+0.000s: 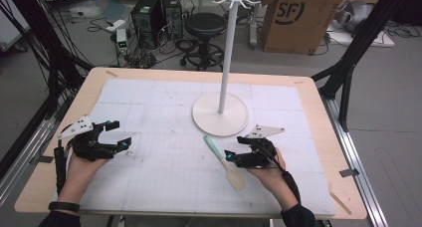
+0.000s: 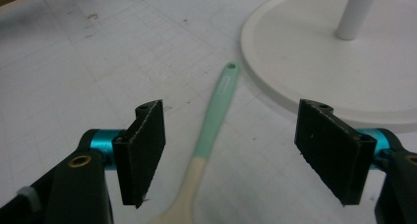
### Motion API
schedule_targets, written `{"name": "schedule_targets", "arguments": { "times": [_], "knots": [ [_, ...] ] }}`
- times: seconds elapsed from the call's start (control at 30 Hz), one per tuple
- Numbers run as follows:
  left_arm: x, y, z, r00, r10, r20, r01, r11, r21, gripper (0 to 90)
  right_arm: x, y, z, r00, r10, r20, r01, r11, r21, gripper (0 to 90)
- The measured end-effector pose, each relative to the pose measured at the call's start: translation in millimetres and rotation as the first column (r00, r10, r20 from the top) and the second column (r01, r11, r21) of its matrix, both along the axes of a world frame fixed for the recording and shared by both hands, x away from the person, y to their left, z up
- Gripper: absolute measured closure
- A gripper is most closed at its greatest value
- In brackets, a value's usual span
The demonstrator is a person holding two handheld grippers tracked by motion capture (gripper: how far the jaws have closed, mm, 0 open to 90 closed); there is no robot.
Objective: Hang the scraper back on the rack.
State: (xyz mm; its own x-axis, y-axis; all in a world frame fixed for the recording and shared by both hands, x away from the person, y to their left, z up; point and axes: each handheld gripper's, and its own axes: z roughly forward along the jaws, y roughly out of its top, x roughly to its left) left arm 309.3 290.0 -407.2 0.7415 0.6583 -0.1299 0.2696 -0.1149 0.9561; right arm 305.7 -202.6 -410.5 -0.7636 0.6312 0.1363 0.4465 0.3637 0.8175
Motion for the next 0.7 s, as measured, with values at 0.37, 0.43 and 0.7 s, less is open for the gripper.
{"name": "schedule_targets", "arguments": {
  "times": [0.37, 0.43, 0.7],
  "knots": [
    [-0.5, -1.9, -0.1, 1.0000, -0.001, -0.003, 0.001, 1.0000, 0.003, 14.4, -8.9, 20.4, -18.9, 0.9978, -0.005, -0.066, -0.002, 0.995, -0.100, 47.0],
    [-1.0, -2.0, 0.2, 1.0000, -0.002, -0.004, 0.002, 1.0000, 0.005, 14.4, -9.8, 23.0, -21.8, 0.9972, -0.013, -0.074, 0.005, 0.994, -0.114, 49.3],
    [-0.7, -2.6, -0.3, 1.0000, -0.001, -0.004, 0.001, 1.0000, 0.009, 14.5, -13.4, 31.7, -30.8, 0.9957, -0.030, -0.088, 0.016, 0.987, -0.161, 61.4]
  ]
}}
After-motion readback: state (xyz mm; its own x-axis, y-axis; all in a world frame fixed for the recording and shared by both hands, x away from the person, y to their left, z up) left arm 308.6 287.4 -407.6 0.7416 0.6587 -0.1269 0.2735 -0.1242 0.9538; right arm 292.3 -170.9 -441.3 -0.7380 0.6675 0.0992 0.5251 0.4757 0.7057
